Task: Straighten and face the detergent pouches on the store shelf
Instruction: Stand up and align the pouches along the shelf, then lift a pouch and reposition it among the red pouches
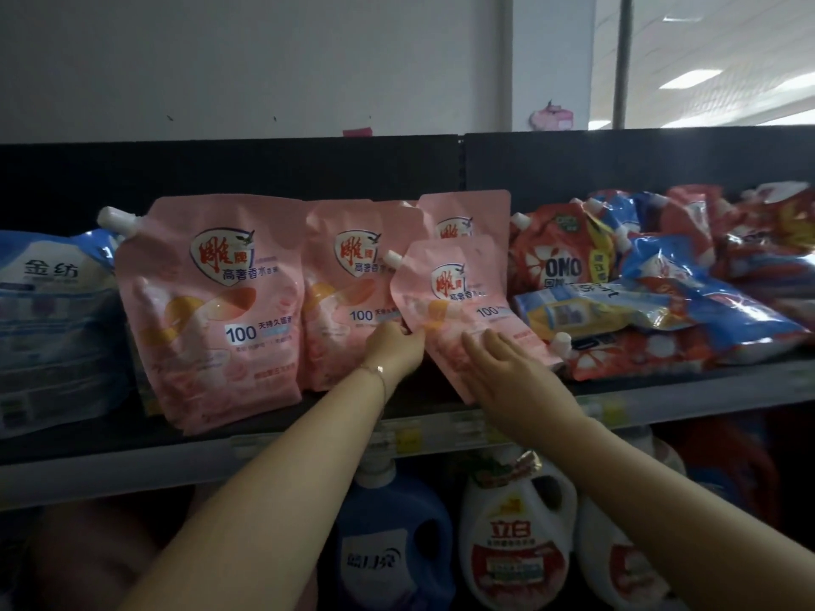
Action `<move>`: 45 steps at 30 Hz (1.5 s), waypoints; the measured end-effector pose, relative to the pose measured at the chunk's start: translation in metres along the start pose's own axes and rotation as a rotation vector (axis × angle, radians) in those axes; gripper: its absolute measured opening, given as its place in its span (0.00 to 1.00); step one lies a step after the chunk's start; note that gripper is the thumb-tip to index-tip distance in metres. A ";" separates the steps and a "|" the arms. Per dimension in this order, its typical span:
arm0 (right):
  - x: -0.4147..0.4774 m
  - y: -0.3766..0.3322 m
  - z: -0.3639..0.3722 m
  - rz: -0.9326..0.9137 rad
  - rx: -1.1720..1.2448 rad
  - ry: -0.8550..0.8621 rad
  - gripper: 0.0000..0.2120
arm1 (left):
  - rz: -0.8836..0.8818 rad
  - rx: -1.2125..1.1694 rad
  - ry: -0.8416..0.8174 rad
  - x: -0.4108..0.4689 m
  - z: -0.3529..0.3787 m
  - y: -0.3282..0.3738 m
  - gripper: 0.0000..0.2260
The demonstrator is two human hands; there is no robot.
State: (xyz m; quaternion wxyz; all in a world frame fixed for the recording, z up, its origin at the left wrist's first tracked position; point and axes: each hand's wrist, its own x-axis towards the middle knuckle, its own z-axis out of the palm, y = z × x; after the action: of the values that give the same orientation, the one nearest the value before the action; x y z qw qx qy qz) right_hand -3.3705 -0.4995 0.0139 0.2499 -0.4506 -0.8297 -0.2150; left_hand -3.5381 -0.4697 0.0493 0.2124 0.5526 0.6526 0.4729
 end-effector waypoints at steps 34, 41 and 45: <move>0.002 0.038 -0.036 0.106 -0.015 0.002 0.15 | 0.843 0.253 0.157 -0.021 0.054 0.057 0.06; -0.023 0.117 -0.044 0.358 -0.052 0.045 0.15 | 0.880 0.440 -0.132 -0.006 0.119 0.079 0.13; -0.029 0.153 -0.054 0.391 -0.120 0.017 0.15 | 0.957 0.638 -0.203 0.005 0.166 0.111 0.17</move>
State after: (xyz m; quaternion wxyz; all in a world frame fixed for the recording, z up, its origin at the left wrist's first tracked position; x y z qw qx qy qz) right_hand -3.2144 -0.4729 0.0592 0.2664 -0.6152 -0.7101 -0.2154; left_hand -3.3491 -0.4077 0.0684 -0.1401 0.8652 0.4170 0.2408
